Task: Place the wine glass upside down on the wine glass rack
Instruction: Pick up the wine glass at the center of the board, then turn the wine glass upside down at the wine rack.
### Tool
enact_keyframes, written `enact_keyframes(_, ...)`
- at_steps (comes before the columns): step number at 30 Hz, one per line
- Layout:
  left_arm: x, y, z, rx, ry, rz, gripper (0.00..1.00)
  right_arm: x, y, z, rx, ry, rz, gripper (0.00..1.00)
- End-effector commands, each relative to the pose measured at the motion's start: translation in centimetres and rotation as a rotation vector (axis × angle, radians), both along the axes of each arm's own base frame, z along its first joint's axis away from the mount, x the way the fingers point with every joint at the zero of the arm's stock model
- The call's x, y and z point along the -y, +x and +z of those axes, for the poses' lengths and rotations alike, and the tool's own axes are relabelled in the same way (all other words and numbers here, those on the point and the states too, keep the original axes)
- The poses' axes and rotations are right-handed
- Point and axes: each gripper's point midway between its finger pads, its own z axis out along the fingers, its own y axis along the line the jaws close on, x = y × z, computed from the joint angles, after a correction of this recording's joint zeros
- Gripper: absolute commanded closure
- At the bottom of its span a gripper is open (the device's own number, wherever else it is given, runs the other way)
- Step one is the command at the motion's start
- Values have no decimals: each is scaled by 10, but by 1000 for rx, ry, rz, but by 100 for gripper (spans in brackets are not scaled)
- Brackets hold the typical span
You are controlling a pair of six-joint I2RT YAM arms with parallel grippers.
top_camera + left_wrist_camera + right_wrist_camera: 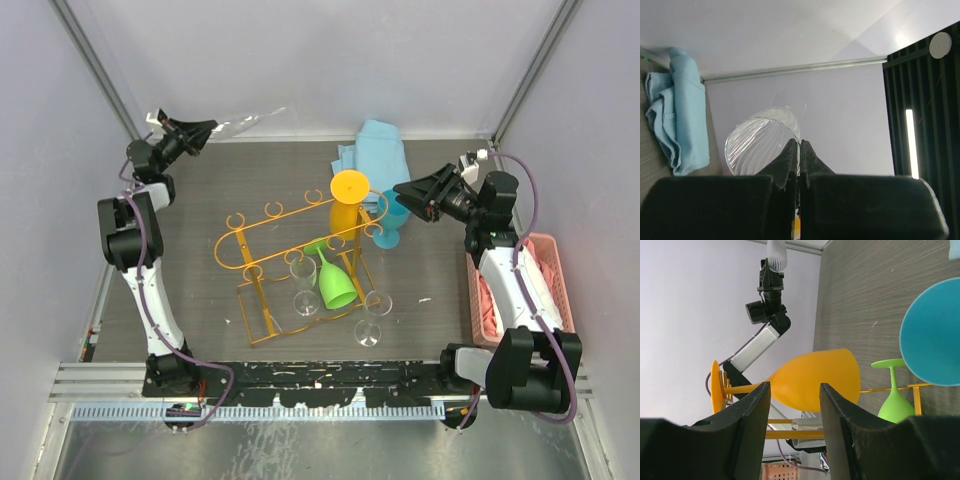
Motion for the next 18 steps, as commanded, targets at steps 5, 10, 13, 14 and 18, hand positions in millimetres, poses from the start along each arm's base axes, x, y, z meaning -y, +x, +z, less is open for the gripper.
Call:
enact_keyframes(5,15,-24,132,310,-30,83,100,4,10,36,111,-31,-22,50)
enact_keyframes(10,27,-43,172,390,-66,78,100,6,15,40,121,-40,-33,50)
enact_keyframes(13,31,-58,202,453,-111,81,100,8,19,46,136,-63,-42,50)
enact_keyframes(14,32,-64,211,477,-131,80,100,9,21,48,142,-74,-47,50)
enact_keyframes(18,47,-89,237,549,-153,40,100,13,30,58,163,-103,-69,50)
